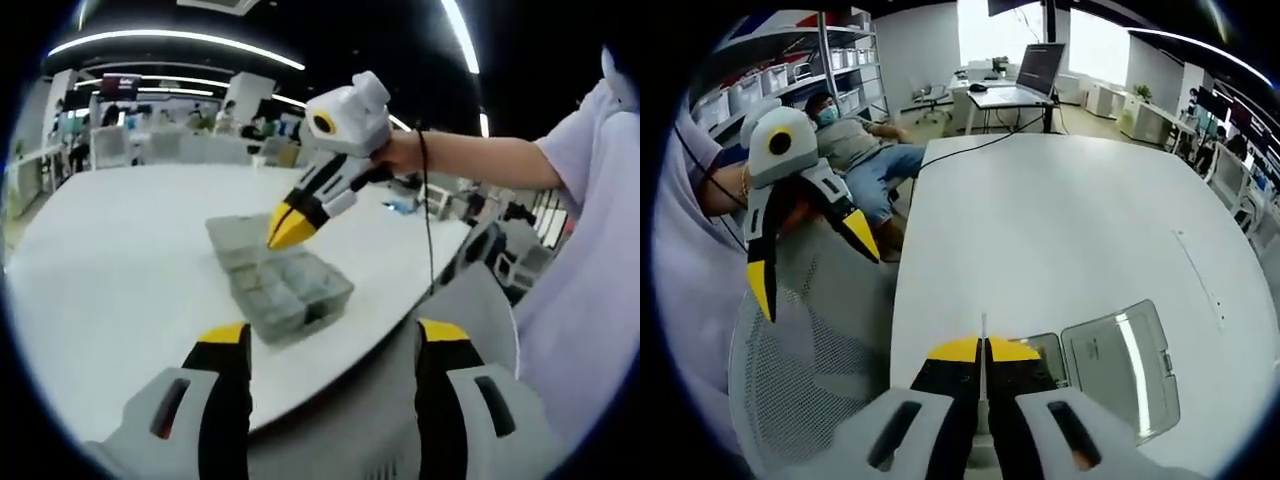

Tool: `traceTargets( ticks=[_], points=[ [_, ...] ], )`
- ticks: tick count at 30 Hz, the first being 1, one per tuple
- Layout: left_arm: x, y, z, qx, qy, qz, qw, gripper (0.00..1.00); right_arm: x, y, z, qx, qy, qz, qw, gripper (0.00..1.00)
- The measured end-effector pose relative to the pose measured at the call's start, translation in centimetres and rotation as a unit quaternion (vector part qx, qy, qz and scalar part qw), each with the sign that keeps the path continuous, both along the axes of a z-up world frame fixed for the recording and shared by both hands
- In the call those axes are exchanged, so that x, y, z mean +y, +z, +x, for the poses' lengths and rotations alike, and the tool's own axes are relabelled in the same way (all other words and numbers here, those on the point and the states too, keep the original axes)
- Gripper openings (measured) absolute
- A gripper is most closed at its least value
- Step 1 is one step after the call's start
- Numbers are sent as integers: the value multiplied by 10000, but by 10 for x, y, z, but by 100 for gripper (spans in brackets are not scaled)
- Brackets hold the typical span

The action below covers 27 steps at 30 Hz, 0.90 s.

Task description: Insert the divider into the dual guide fixture by aligning both edges with the guide slots and pushing it downward to the bottom, including one-sided entry, uneven engagement, binding, and posture correction.

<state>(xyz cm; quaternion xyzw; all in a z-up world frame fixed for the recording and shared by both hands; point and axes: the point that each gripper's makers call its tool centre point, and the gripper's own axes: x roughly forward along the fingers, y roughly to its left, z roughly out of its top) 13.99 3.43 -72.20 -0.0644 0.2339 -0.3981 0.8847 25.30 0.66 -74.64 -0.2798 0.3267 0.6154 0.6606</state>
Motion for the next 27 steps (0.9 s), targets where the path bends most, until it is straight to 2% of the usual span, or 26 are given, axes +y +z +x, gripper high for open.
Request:
traceTargets(
  ticks=[7,11,21,27],
  points=[
    [-4,-2,-4,23,-96,84,9999,65,1,-7,0,26,43,-103,9999,0],
    [-5,2,-2,46,-66,-38,10000,65,2,-8,1,21,140,-126,9998,0],
    [-4,-6,-3,143,-57,102,9998,64,4,-16,8,35,330,-198,9993,0],
    [-3,-5,-2,145,-1,59,9999,63,7,-18,12,61,393,-183,9990,0]
  ],
)
